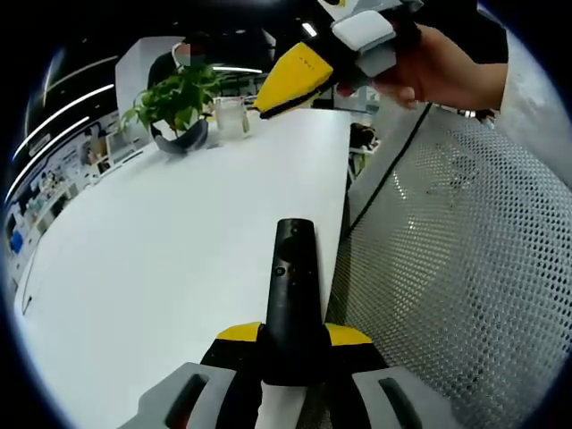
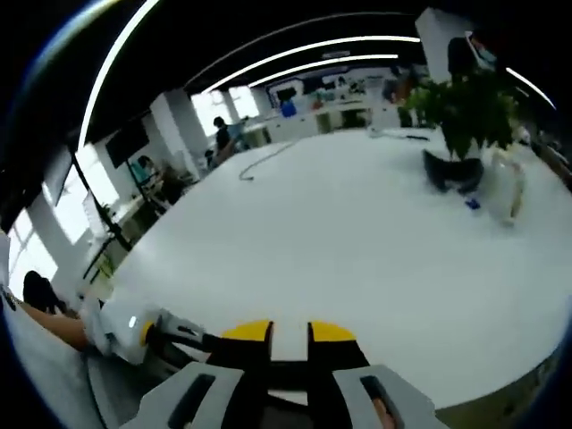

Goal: Press the specified remote control buttons in sequence, fully releasing each button before pressing the next.

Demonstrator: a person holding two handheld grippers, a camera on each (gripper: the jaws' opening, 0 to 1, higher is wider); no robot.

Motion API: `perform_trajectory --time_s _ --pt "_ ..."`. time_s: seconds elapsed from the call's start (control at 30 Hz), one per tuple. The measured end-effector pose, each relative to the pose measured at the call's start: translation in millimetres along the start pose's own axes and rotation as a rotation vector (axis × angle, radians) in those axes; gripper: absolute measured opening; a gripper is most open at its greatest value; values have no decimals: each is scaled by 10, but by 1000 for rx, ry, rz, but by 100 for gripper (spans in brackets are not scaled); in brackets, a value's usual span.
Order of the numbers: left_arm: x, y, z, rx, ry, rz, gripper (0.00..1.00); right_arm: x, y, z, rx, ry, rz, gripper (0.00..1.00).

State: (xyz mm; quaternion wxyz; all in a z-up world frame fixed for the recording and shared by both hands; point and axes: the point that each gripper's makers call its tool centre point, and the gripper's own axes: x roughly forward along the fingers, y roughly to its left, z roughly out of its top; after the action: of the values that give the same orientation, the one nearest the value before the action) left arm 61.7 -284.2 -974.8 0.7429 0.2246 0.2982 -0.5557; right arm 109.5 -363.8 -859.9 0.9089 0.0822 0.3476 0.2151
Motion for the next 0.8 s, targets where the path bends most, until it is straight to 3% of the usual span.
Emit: perform_trajectory --time_s 0.23,0.43,0.6,0.8 --pt "-1 2 3 -1 -2 0 25 -64 -139 106 -85 -89 -109 40" --pt "8 4 12 0 2 -1 25 -72 -302 201 -233 -177 -261 56" --pt "6 8 7 9 14 -6 24 9 -271 147 -245 -140 -251 63" --pt "2 14 3 -2 30 -9 24 -3 -261 177 -244 -164 -247 71"
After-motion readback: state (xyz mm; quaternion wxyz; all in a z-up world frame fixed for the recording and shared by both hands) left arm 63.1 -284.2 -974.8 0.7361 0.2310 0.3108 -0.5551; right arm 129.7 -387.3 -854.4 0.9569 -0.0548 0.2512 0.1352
